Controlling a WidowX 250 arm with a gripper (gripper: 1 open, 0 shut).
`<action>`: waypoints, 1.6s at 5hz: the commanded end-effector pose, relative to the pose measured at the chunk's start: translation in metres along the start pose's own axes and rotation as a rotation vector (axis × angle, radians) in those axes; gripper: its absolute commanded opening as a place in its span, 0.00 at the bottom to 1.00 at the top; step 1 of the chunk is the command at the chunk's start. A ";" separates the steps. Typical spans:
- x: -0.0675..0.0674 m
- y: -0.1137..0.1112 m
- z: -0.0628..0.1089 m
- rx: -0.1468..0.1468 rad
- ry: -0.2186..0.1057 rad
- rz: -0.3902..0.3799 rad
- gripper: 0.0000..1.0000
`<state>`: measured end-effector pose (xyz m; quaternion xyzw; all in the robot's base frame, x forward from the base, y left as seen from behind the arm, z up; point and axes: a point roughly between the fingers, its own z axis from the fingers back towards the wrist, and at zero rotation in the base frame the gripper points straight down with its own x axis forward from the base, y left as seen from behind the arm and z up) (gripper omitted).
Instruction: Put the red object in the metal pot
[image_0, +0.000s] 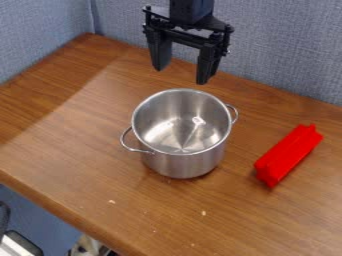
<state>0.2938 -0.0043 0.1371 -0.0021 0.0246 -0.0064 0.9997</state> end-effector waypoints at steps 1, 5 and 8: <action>-0.001 -0.002 -0.007 0.002 0.017 -0.003 1.00; 0.009 -0.095 -0.036 0.013 -0.011 -0.173 1.00; 0.026 -0.131 -0.079 0.033 -0.093 -0.244 1.00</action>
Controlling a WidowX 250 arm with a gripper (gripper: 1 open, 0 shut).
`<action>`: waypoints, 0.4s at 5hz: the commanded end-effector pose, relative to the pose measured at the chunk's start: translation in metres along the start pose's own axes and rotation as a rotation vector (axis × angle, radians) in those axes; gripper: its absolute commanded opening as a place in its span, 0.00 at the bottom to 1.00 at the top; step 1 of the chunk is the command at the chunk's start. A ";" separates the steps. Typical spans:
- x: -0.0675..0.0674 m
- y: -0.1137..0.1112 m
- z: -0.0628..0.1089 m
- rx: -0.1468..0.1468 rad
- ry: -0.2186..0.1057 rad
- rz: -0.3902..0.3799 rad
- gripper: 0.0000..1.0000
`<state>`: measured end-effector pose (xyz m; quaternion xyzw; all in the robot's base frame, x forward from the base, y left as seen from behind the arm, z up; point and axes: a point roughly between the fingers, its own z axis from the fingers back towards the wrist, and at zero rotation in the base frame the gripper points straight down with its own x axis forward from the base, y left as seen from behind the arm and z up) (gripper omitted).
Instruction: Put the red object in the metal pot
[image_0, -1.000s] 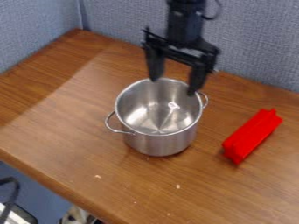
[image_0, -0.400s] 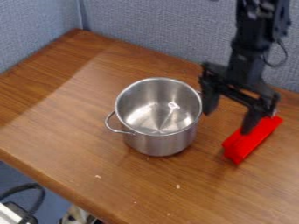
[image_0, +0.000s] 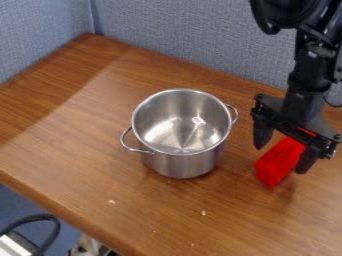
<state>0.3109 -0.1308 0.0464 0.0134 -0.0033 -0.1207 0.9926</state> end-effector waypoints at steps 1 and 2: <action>0.004 -0.006 0.008 0.007 -0.041 -0.022 1.00; 0.003 -0.007 0.005 0.008 -0.043 -0.024 1.00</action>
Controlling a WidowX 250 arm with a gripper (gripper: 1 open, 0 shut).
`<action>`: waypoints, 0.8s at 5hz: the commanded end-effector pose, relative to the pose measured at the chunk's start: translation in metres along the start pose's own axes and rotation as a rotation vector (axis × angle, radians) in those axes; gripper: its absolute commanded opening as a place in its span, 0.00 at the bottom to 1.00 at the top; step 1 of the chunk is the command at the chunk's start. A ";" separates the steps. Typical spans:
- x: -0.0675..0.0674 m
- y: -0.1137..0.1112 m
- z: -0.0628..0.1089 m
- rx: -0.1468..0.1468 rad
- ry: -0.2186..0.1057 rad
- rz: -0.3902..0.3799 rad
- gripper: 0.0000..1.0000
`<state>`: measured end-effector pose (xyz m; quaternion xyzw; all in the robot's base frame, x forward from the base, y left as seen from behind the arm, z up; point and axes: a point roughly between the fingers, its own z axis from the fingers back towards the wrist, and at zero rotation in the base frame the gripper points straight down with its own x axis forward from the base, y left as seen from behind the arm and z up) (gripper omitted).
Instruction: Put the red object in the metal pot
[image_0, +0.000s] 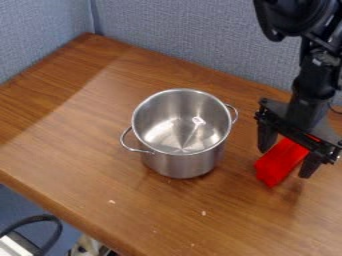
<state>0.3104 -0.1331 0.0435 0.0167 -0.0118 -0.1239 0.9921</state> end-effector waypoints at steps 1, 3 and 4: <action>0.001 -0.006 0.005 0.001 -0.026 -0.019 1.00; -0.001 -0.007 -0.001 -0.008 -0.034 -0.018 1.00; -0.001 -0.006 -0.005 -0.017 -0.035 -0.014 0.00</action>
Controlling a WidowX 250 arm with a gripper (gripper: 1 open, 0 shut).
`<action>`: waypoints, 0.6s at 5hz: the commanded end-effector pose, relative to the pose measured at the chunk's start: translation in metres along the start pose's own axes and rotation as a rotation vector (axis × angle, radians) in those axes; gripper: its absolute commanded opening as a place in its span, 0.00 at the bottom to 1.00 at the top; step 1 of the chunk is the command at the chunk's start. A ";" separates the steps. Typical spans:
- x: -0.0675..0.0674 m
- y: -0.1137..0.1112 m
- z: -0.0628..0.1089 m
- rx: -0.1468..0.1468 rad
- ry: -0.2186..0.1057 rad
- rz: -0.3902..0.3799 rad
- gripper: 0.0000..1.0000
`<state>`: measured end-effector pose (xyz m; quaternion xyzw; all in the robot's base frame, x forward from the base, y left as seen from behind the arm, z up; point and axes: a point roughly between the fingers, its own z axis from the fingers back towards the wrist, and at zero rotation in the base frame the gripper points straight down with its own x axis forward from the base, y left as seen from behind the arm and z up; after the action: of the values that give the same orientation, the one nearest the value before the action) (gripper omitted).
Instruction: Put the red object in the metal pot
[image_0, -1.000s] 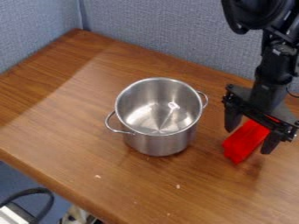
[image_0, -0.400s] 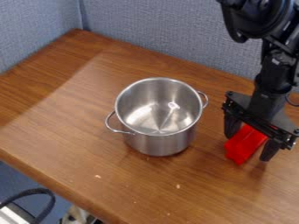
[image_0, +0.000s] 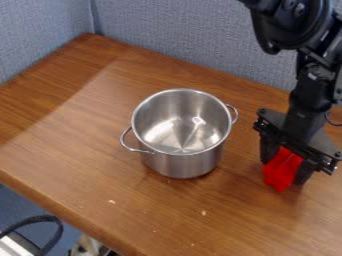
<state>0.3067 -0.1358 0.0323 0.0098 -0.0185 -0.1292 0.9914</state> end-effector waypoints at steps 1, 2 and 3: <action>0.002 -0.001 0.005 0.003 -0.017 -0.006 0.00; 0.002 0.000 0.004 0.012 -0.012 -0.008 1.00; 0.002 0.002 0.001 0.010 -0.005 -0.006 0.00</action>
<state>0.3051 -0.1331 0.0254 0.0176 -0.0081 -0.1302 0.9913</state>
